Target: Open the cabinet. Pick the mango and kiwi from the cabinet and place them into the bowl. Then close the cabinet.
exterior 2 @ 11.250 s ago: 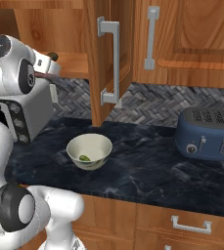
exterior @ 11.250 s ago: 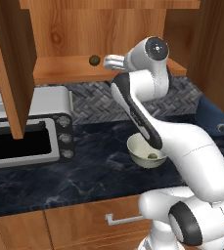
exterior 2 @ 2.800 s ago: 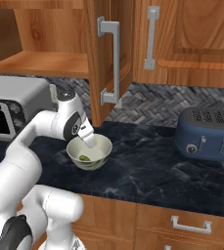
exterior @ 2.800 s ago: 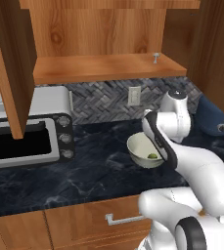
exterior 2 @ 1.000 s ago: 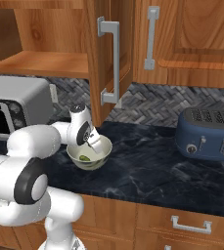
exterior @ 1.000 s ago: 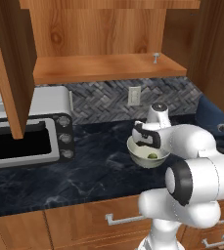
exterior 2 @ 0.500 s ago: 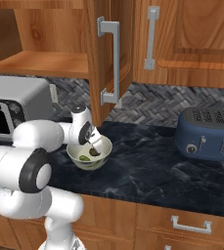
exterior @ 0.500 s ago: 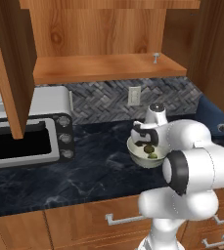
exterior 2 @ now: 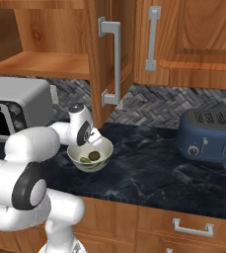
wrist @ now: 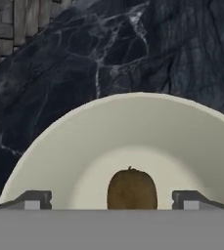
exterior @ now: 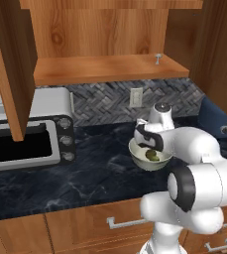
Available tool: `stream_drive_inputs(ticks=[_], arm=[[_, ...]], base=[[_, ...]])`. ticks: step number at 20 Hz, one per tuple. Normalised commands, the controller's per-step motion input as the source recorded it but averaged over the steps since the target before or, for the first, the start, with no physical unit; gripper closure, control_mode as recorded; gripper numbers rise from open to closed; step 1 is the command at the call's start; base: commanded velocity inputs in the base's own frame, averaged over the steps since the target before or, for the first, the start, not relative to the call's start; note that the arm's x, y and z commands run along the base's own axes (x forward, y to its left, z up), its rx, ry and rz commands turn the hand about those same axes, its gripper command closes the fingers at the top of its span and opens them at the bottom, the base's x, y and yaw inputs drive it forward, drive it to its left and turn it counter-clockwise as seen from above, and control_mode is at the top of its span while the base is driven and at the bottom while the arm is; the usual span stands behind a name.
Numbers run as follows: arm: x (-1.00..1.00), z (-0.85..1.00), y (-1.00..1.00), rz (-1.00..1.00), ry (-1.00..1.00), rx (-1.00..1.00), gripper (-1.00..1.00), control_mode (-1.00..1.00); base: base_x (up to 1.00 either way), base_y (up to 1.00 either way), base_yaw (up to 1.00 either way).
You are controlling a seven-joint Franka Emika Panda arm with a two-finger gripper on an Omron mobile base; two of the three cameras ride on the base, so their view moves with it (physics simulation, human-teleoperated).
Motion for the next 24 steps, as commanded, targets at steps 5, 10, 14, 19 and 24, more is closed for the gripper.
stream_drive_inputs(ticks=[5, 10, 14, 19, 24], arm=[[-0.63, 0.79, 0.0, 0.0, -0.19, -0.06, -1.0, -1.0], [-0.67, 0.75, 0.0, 0.0, -0.16, -0.08, -1.0, -1.0], [-0.66, 0.81, 0.0, 0.0, -0.13, -0.07, -1.0, -1.0], [-0.66, 0.86, 0.0, 0.0, -0.11, -0.08, -1.0, -1.0], [-0.68, 0.78, 0.0, -0.01, -0.03, -0.07, -1.0, -1.0]], base=[[0.0, 0.0, 0.0], [0.0, 0.0, 0.0], [0.0, 0.0, 0.0], [0.0, 0.0, 0.0], [0.0, 0.0, 0.0]])
